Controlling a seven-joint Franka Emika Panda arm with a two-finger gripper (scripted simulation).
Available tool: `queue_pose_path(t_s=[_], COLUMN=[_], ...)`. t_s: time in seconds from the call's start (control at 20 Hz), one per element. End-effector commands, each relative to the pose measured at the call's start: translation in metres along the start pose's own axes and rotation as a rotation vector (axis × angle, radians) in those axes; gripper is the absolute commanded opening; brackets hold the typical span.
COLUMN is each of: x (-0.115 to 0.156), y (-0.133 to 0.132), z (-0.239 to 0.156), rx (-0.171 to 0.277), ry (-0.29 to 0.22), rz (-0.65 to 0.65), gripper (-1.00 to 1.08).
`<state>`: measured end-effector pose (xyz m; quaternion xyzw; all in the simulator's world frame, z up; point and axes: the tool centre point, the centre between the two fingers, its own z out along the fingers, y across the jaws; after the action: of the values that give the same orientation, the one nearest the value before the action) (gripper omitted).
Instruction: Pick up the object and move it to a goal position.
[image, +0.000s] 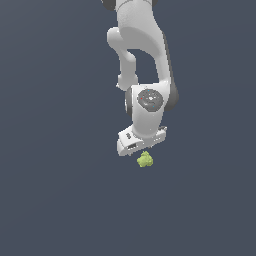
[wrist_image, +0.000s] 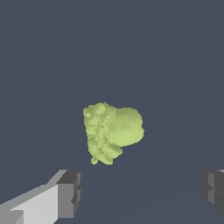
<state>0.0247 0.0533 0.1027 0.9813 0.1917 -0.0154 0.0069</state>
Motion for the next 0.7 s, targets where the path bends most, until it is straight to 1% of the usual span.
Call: queue_pose_path(t_s=[0.0, 0.3, 0.65], x=[0.01, 0.022, 0.024], y=[-0.006, -0.016, -0.017], z=[0.005, 0.013, 0.015], rx=[0.002, 0.005, 0.005], ry=[0.013, 0.03, 0.032], rz=[-0.056, -0.133, -0.142], gripper=[1.0, 1.0, 1.0])
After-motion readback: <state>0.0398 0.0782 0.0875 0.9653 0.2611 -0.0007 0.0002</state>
